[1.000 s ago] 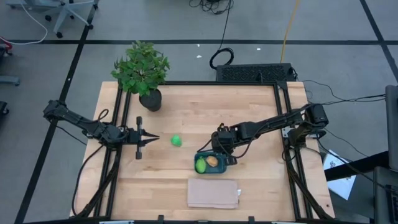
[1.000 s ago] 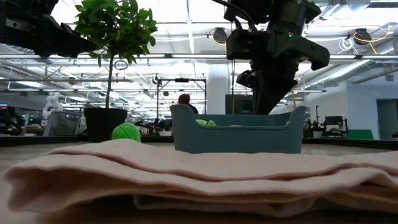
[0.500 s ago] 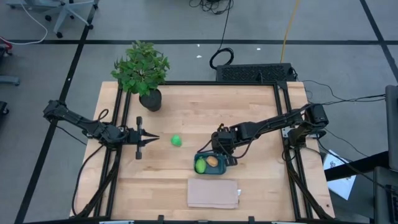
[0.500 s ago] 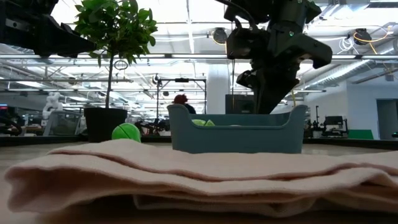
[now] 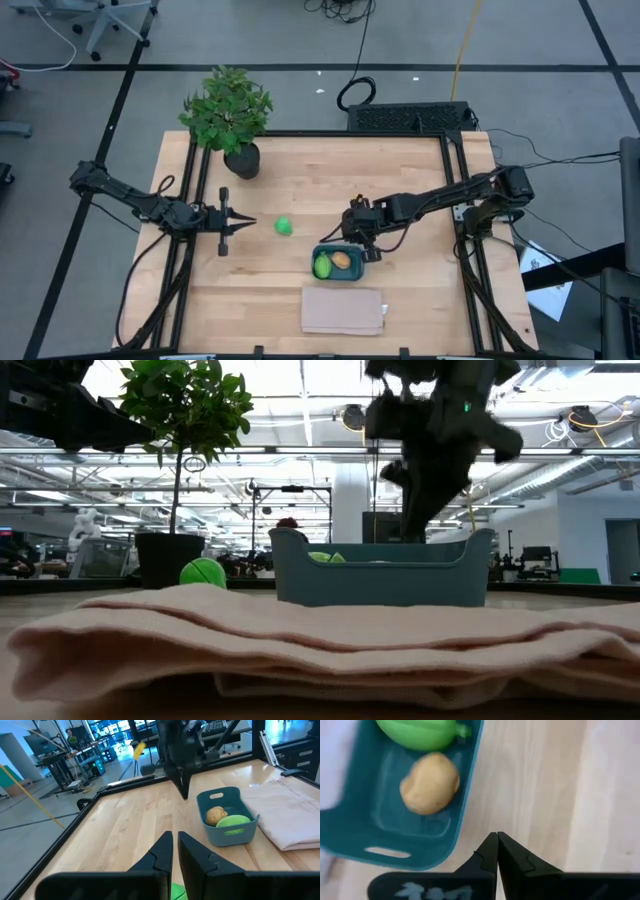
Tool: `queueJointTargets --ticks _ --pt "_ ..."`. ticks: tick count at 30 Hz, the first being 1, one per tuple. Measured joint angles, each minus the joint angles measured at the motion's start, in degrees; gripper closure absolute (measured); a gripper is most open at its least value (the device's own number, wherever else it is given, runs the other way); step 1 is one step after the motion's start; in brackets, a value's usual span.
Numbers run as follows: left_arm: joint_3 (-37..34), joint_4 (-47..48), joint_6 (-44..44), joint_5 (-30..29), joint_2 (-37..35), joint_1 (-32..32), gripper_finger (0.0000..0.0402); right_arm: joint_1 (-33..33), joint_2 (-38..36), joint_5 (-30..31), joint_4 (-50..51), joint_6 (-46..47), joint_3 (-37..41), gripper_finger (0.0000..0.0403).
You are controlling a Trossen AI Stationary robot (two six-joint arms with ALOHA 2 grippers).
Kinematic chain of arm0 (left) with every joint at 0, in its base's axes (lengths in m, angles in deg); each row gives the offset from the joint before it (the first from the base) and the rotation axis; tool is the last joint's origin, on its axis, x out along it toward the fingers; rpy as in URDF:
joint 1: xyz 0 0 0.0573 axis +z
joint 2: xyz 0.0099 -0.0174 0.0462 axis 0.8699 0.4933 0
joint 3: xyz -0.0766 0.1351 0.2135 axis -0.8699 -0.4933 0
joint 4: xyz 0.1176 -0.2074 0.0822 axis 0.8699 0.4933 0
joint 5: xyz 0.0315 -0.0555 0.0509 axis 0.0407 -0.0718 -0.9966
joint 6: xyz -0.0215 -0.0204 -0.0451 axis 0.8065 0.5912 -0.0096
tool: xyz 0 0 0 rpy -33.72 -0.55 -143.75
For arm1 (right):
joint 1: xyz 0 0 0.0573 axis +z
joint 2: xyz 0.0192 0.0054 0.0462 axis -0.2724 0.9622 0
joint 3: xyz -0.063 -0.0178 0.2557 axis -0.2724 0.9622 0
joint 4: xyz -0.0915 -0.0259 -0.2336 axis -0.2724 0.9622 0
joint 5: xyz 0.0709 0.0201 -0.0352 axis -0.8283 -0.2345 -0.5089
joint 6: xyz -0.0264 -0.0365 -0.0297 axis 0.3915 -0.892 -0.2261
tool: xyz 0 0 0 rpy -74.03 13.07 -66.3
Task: Pick and placing Produce into tupperware
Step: Put the green pear into the blue bin
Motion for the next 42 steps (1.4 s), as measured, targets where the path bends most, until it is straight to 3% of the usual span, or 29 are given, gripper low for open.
queueJointTargets --ticks 15,25,30,42 --pt "0.00 0.01 -0.02 -0.57 0.00 0.00 0.0369 4.14 -17.37 5.99 -5.56 0.50 2.46 0.0403" --pt "0.00 -0.29 -0.39 -0.57 0.00 0.00 0.0369 5.25 -38.46 3.01 -31.85 6.21 21.13 0.0403" --pt "0.00 -0.34 -0.39 -1.12 0.00 0.00 0.0369 5.31 -49.22 2.56 -36.61 8.53 30.50 0.0403" --pt "0.00 -0.74 -1.09 -1.76 0.00 0.00 0.0369 5.29 -61.23 2.80 -52.94 6.56 47.77 0.0403"
